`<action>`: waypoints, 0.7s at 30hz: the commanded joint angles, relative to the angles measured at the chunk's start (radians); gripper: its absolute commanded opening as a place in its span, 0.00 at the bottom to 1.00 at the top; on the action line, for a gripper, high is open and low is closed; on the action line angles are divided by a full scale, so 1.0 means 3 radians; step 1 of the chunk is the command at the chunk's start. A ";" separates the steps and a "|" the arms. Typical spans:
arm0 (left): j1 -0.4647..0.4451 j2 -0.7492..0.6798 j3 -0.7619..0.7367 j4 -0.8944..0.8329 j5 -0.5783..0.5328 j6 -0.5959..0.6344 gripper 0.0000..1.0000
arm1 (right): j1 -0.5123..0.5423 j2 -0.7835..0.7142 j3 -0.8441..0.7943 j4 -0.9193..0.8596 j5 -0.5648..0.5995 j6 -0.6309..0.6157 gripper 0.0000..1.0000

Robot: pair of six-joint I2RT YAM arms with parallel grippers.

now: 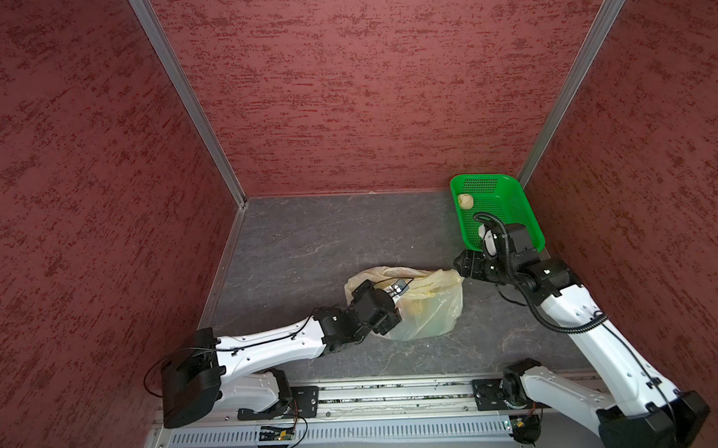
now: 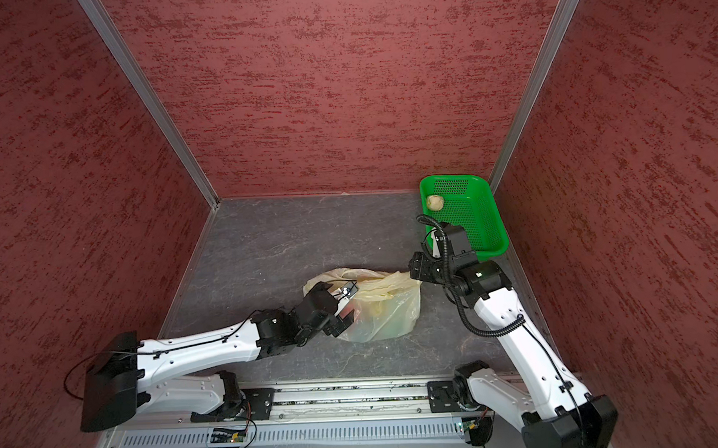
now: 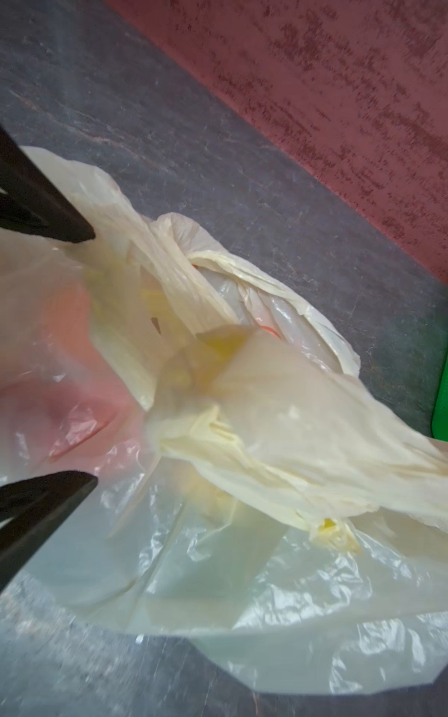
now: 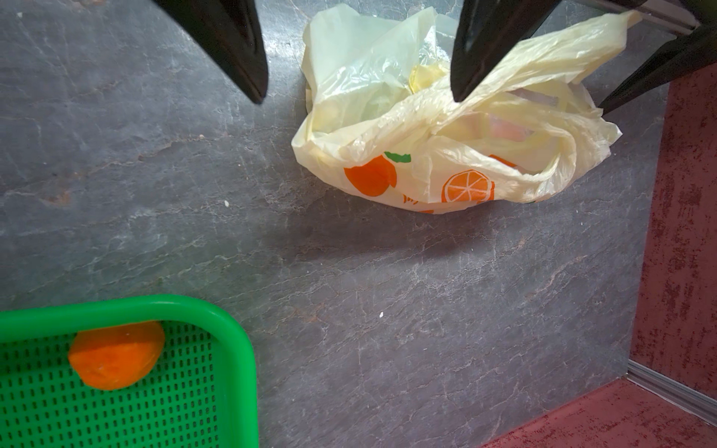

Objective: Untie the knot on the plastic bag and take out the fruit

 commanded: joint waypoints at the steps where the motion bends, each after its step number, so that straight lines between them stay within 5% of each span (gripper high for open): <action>1: -0.0010 0.0209 -0.0117 0.0874 -0.0304 0.0479 0.90 | 0.0020 -0.0097 -0.0034 -0.0052 0.0096 0.0036 0.76; 12: 0.0022 0.0519 -0.0009 0.1729 -0.0697 0.1037 0.80 | 0.0023 -0.0173 -0.0107 -0.0029 0.0096 0.0071 0.76; 21: 0.0140 0.0366 0.0047 0.1407 -0.0519 0.0862 0.36 | 0.0024 -0.0123 -0.0118 0.0093 -0.0004 0.0072 0.76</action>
